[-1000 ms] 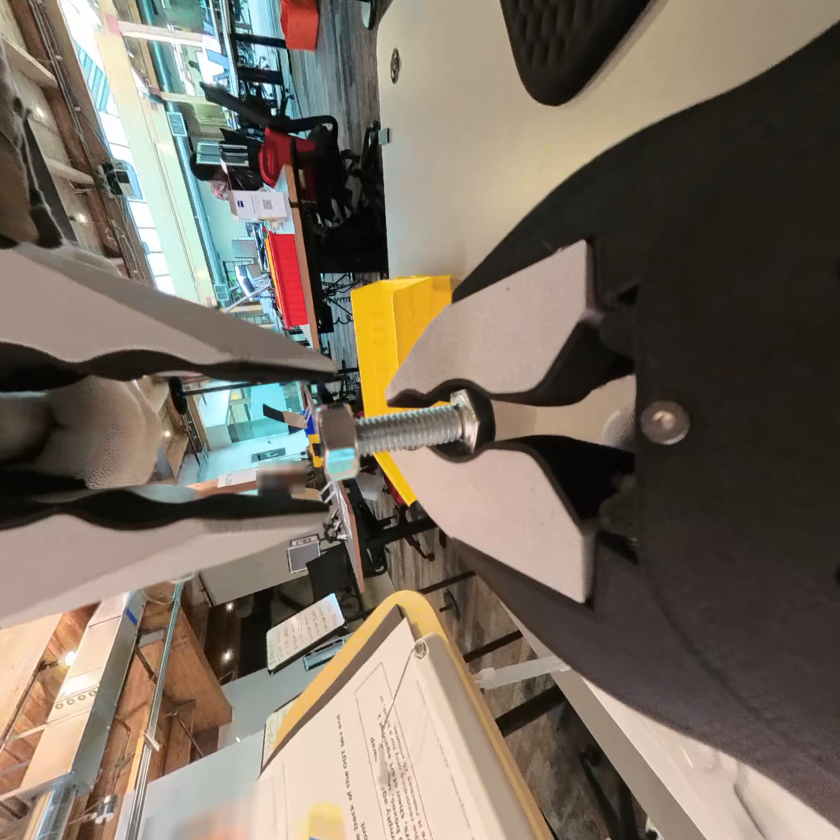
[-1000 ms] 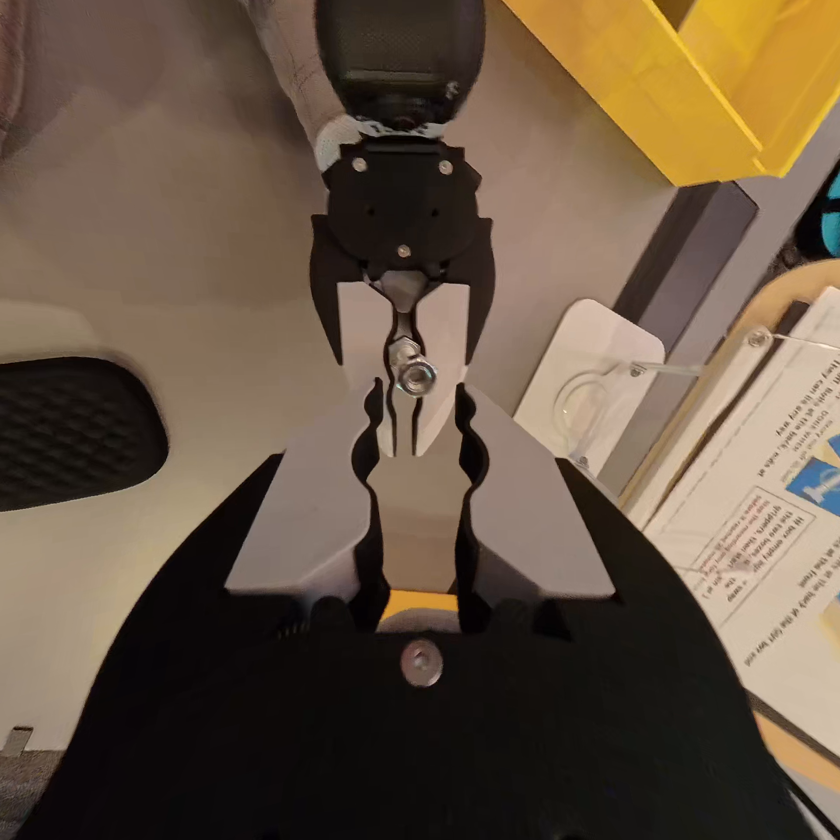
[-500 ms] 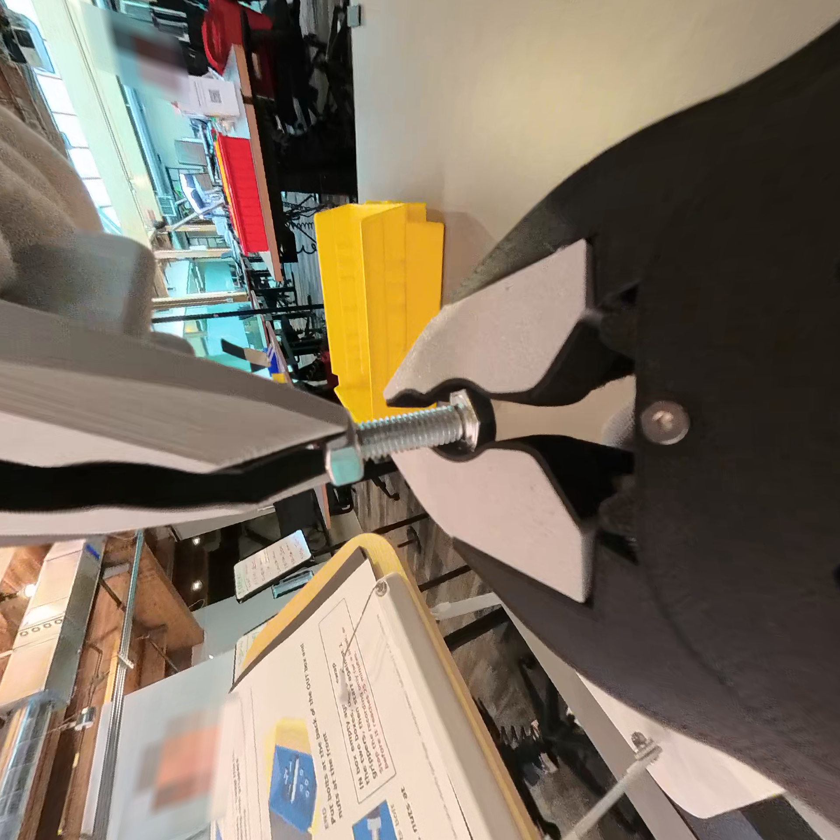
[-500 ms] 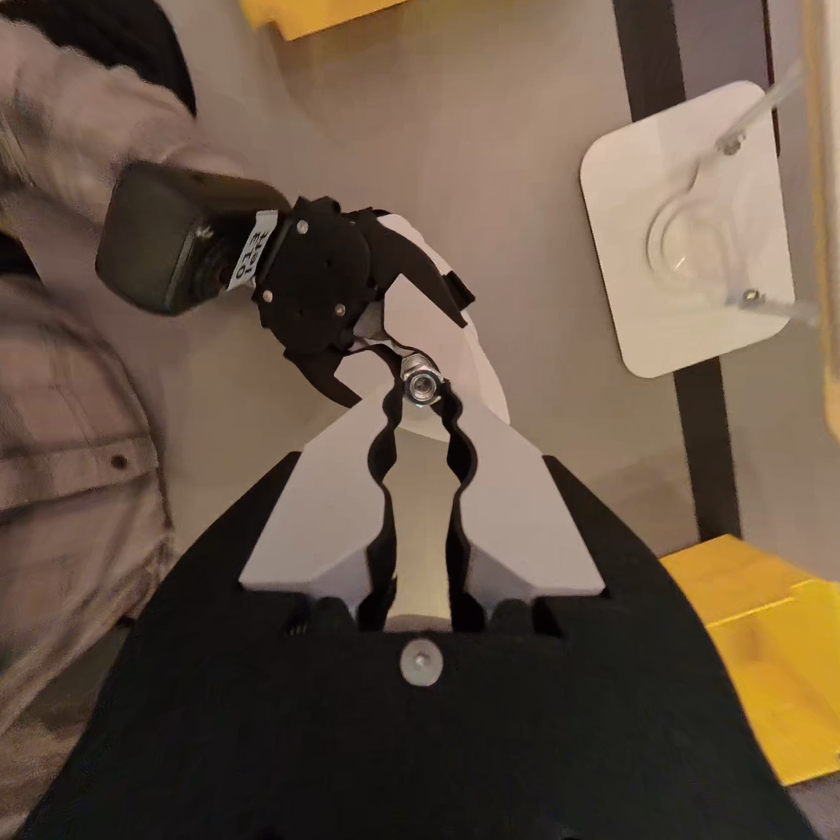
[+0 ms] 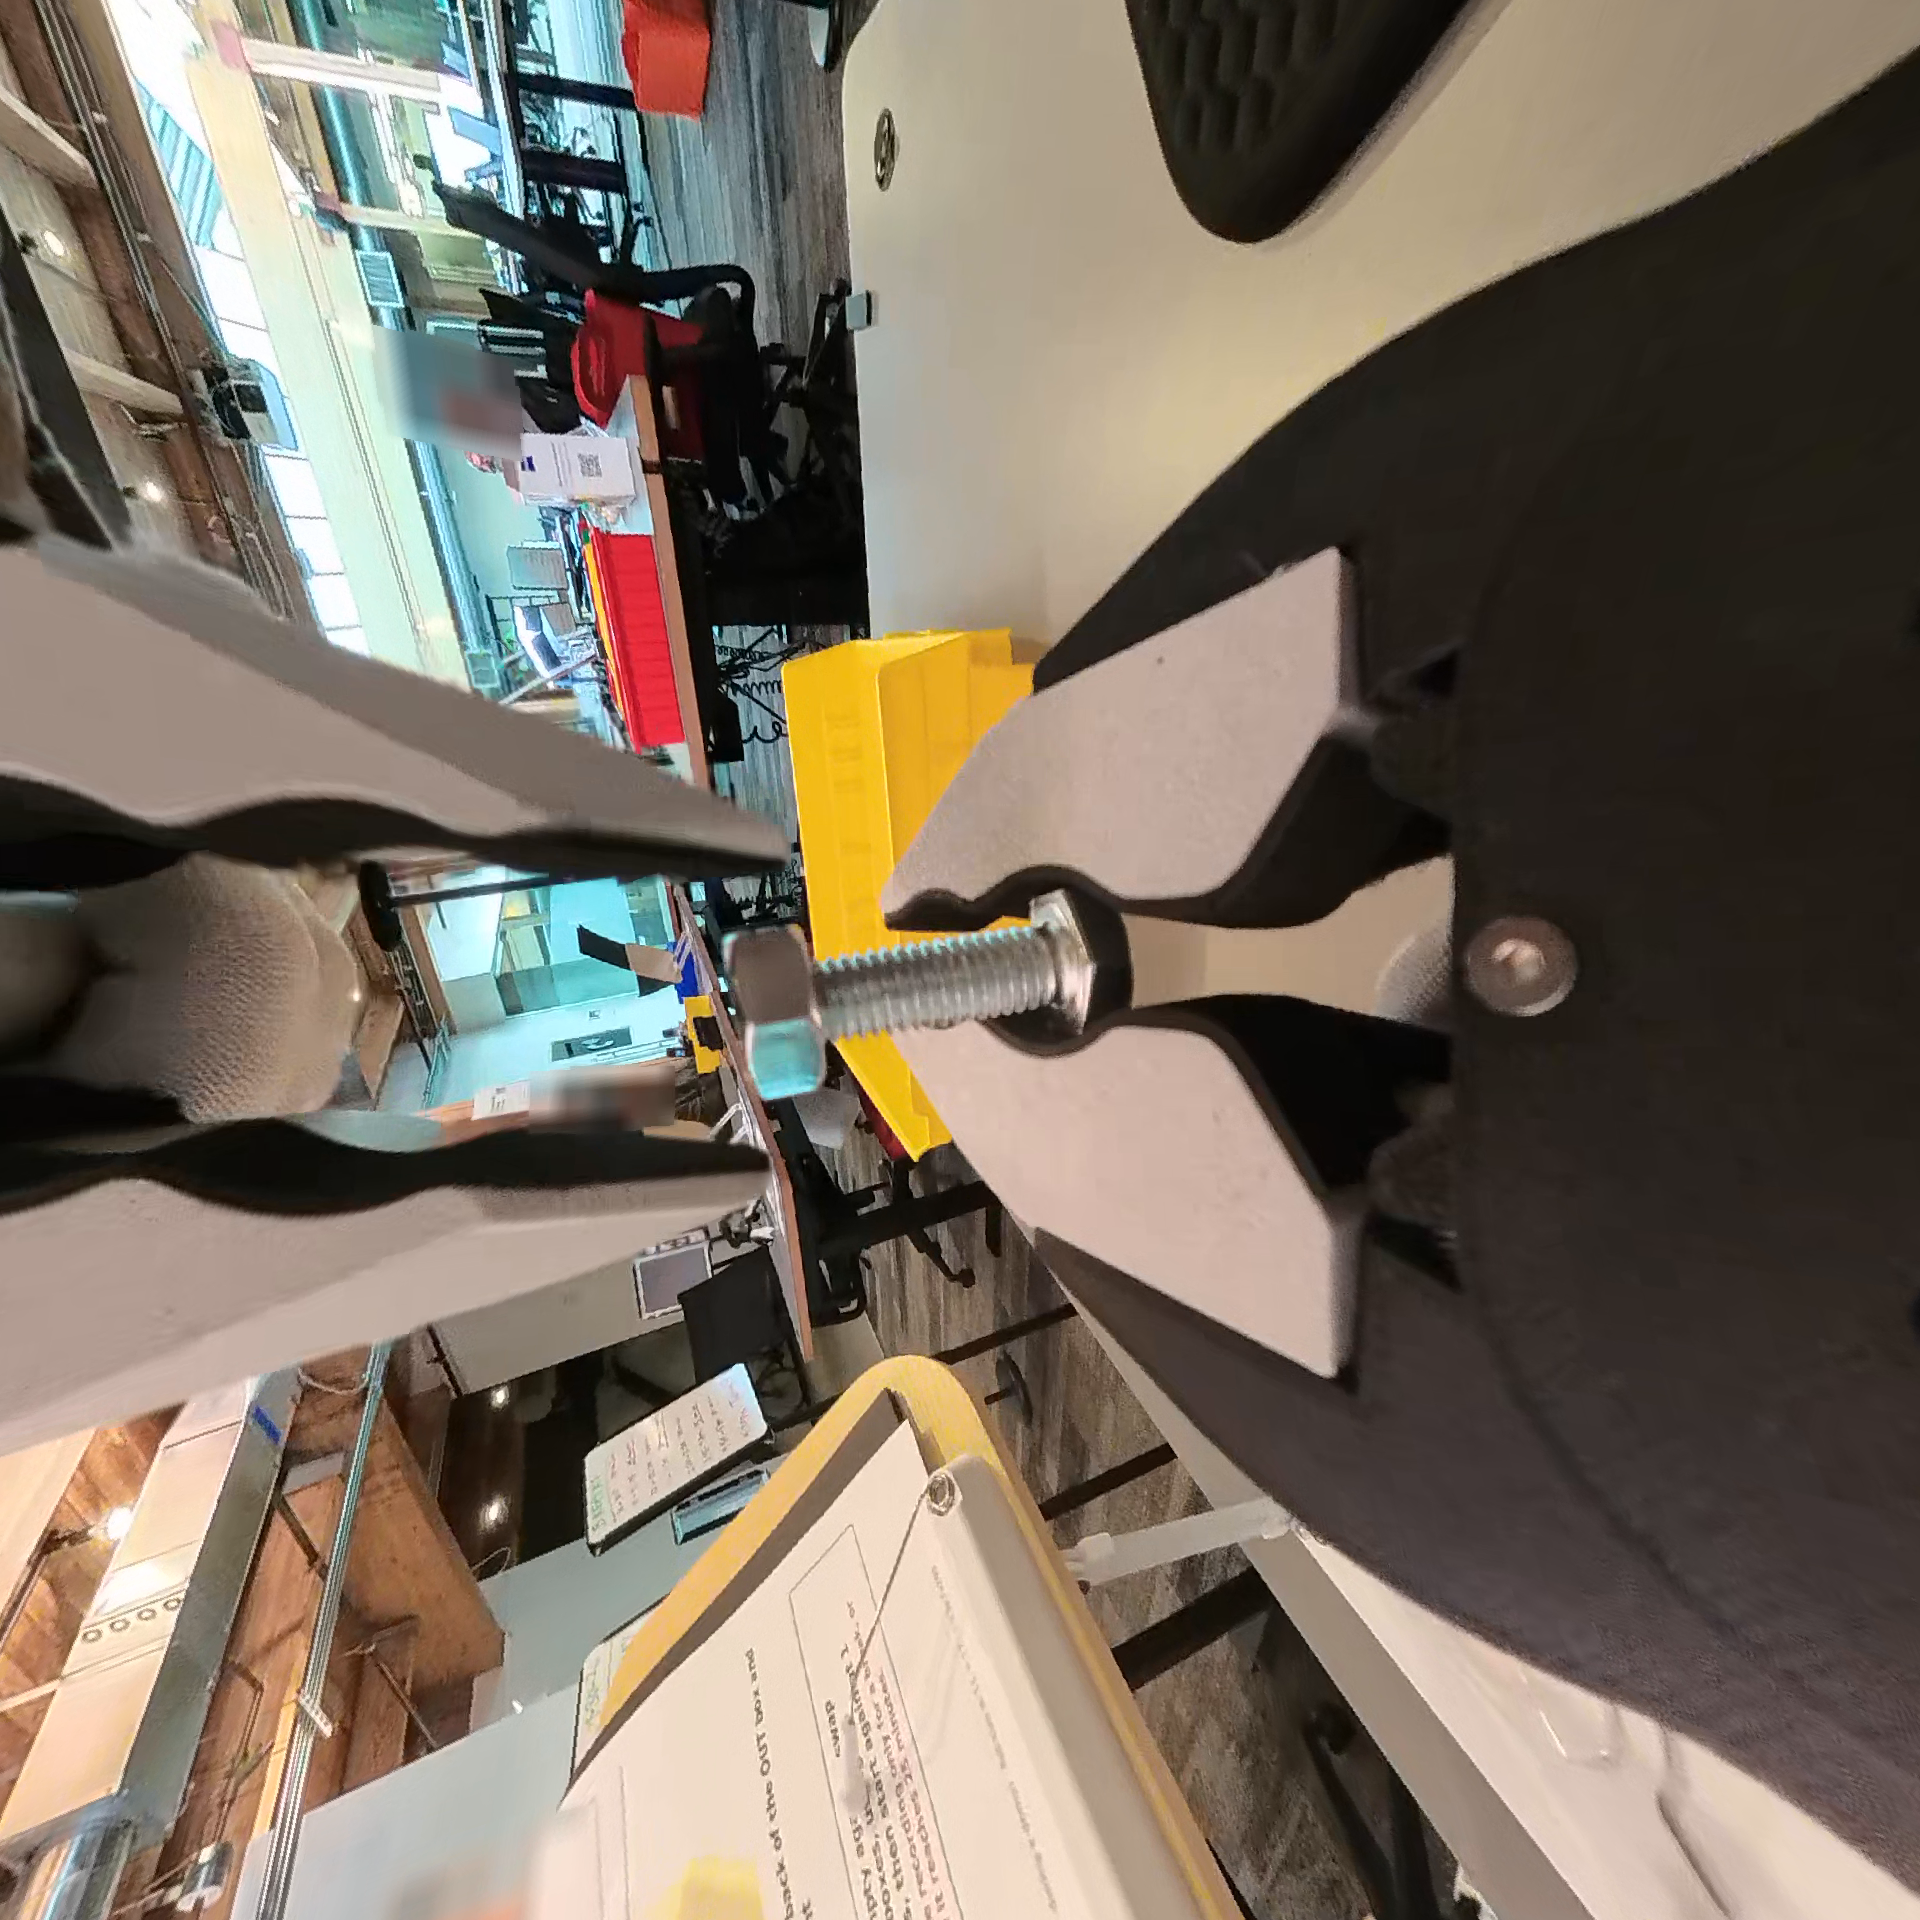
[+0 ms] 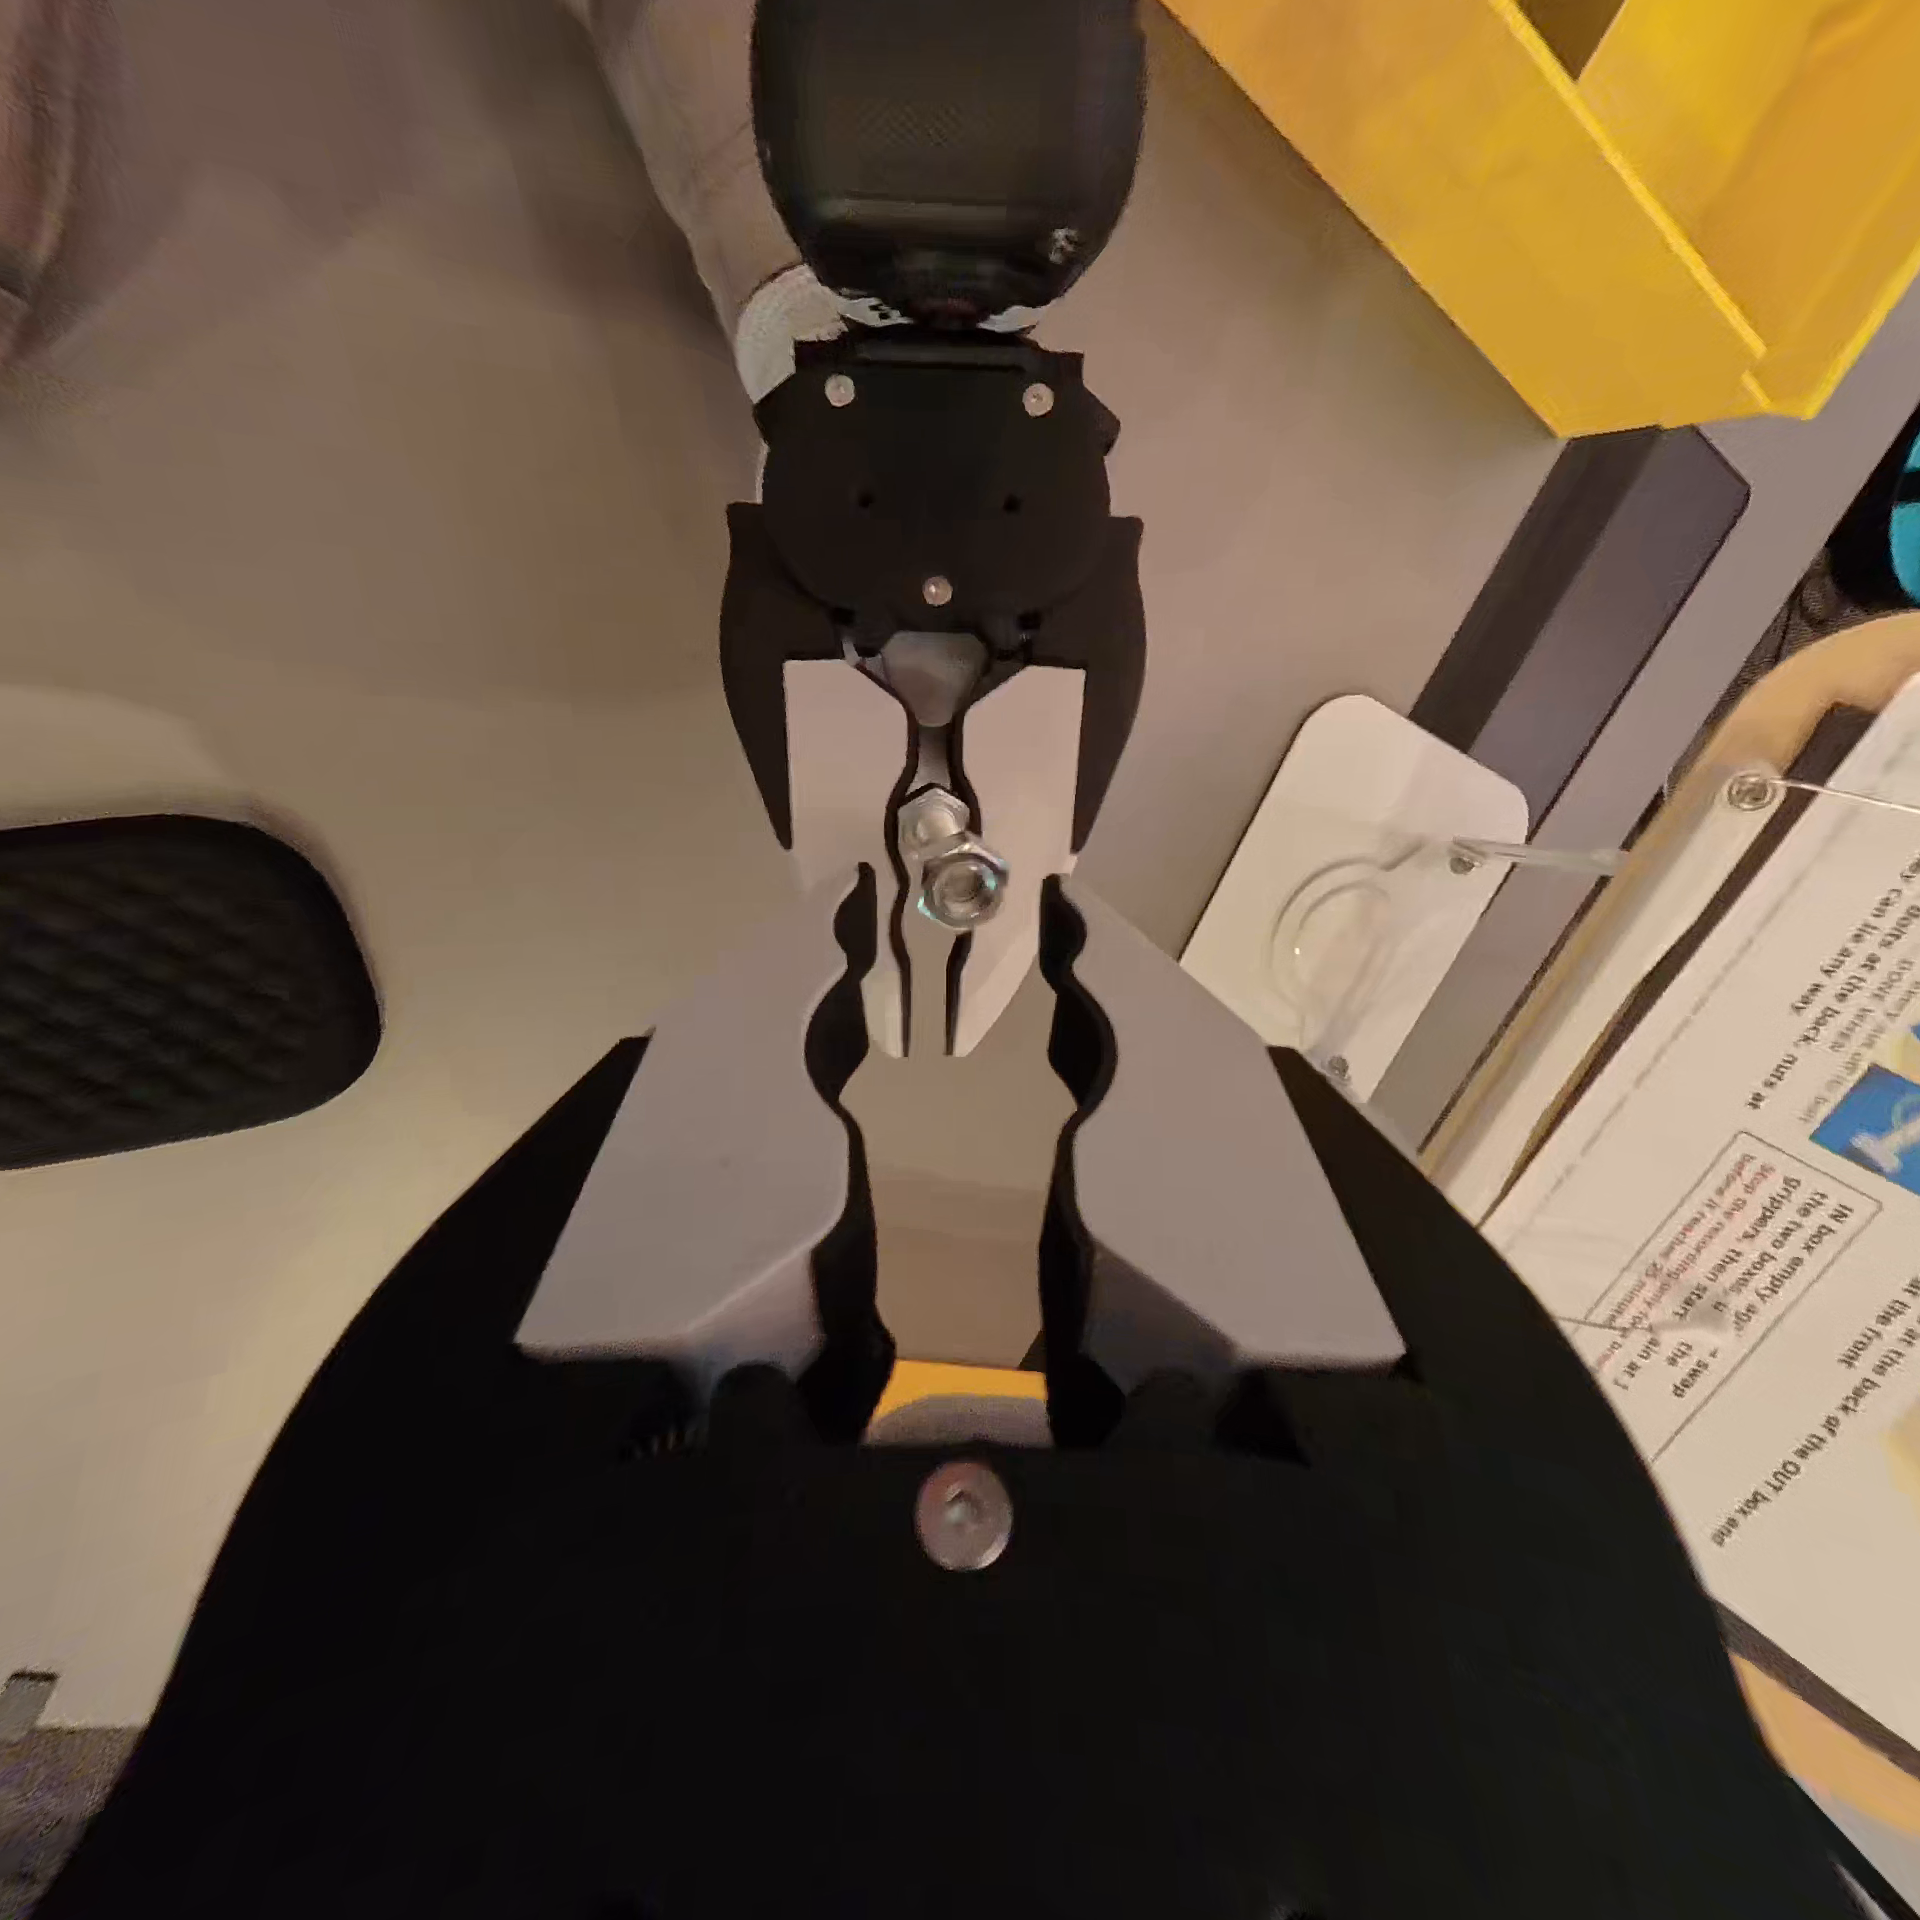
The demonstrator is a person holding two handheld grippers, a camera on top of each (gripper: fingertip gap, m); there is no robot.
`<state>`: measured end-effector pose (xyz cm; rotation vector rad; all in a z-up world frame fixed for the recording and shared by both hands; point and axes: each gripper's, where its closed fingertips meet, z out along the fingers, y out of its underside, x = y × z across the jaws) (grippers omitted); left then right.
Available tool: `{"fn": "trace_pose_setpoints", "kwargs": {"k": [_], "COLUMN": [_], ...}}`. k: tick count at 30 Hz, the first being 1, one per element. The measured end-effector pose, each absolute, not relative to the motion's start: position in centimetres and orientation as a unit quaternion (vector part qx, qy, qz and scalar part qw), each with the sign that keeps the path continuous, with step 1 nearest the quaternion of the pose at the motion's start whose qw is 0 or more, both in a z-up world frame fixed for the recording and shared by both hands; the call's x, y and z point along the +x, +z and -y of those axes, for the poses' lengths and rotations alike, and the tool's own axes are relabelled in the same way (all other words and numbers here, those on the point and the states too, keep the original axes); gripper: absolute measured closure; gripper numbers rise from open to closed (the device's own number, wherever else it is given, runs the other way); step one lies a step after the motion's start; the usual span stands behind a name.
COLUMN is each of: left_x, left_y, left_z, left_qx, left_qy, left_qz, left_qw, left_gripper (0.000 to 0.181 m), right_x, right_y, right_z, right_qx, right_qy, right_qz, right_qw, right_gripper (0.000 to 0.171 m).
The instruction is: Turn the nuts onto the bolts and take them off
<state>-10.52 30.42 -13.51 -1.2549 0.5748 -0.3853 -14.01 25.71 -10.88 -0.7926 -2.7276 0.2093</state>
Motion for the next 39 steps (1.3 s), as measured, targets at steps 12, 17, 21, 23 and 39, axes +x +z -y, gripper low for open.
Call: {"fn": "trace_pose_setpoints", "kwargs": {"k": [12,17,21,23,39], "left_x": [-11.8,-11.2,-11.0,-10.9,-10.6], "left_y": [-14.1,-14.2,-13.8,-13.7,-13.9], "left_z": [-31.6,-31.4,-31.0,-30.9,-31.0], "left_qx": [-0.596,-0.593,-0.585,-0.582,-0.584], "left_qy": [-0.129,-0.131,-0.143,-0.149,-0.136], "left_qz": [-0.237,-0.248,-0.253,-0.255,-0.259], "left_qw": [0.756,0.755,0.758,0.758,0.757], "left_gripper": [0.172,0.172,0.172,0.172,0.172], "right_x": [-14.7,-14.3,-14.1,-13.9,-13.4], "right_y": [-11.5,-11.5,-10.3,-10.1,-11.3], "right_z": [-26.5,-26.1,-26.2,-25.6,-25.8], "right_qx": [-0.597,-0.582,-0.442,-0.384,-0.31], "right_qy": [0.143,0.145,0.106,0.1,0.053], "right_qz": [0.784,0.794,0.879,0.907,0.942], "right_qw": [0.091,0.102,0.142,0.141,0.12], "right_gripper": [0.156,0.147,0.133,0.134,0.155]}}
